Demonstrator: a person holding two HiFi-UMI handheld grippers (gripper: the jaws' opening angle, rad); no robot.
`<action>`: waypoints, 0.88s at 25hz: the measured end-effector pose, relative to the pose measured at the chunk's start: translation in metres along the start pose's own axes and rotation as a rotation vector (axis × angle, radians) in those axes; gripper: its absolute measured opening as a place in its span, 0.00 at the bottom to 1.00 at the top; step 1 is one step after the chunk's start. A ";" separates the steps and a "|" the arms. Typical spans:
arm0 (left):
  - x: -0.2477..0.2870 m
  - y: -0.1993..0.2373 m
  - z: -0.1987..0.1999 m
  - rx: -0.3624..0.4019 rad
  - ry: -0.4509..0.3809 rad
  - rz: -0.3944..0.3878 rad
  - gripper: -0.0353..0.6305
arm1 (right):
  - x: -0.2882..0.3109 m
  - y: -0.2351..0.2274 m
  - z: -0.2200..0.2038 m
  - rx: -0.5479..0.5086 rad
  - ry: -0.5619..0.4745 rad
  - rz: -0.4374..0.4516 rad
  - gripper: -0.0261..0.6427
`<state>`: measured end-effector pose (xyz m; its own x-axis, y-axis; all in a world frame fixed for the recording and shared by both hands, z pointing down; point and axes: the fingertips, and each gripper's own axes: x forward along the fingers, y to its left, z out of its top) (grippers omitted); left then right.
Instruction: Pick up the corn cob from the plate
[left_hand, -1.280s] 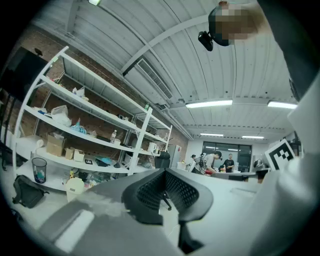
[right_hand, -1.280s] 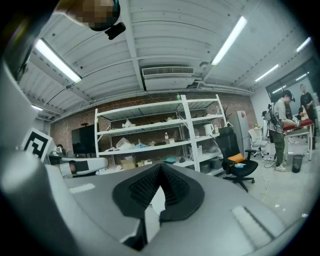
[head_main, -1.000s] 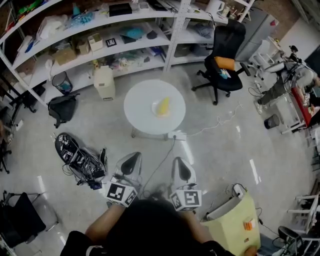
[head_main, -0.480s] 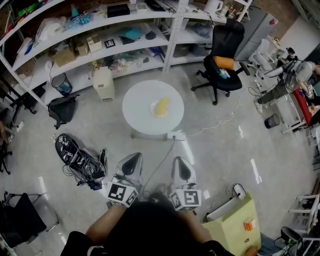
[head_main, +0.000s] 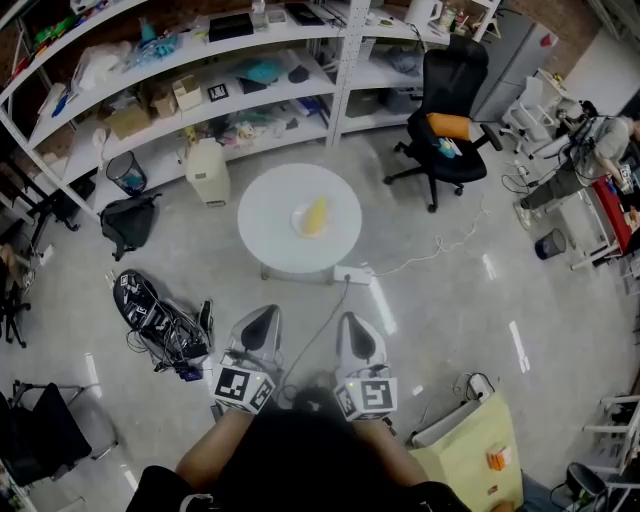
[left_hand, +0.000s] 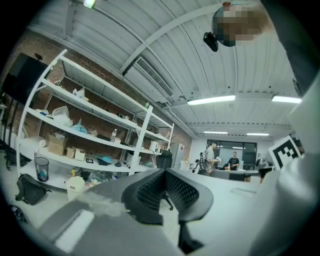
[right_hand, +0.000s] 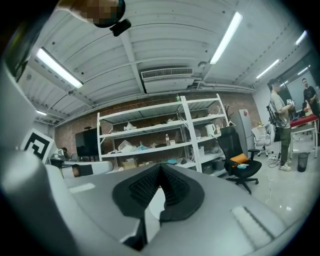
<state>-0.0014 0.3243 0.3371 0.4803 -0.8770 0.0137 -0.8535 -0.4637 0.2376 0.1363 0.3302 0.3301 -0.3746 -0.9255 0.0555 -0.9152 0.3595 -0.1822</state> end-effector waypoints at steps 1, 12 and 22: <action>0.002 -0.004 -0.001 0.005 0.000 0.005 0.06 | -0.001 -0.004 0.000 0.005 0.002 0.007 0.05; 0.021 -0.021 0.003 0.033 -0.004 0.060 0.06 | 0.008 -0.026 -0.005 0.021 0.028 0.069 0.05; 0.060 0.012 0.001 0.033 0.003 0.032 0.06 | 0.054 -0.035 -0.010 0.014 0.034 0.050 0.05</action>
<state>0.0167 0.2662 0.3400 0.4530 -0.8912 0.0235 -0.8747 -0.4393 0.2047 0.1463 0.2684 0.3494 -0.4250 -0.9017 0.0791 -0.8930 0.4034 -0.1994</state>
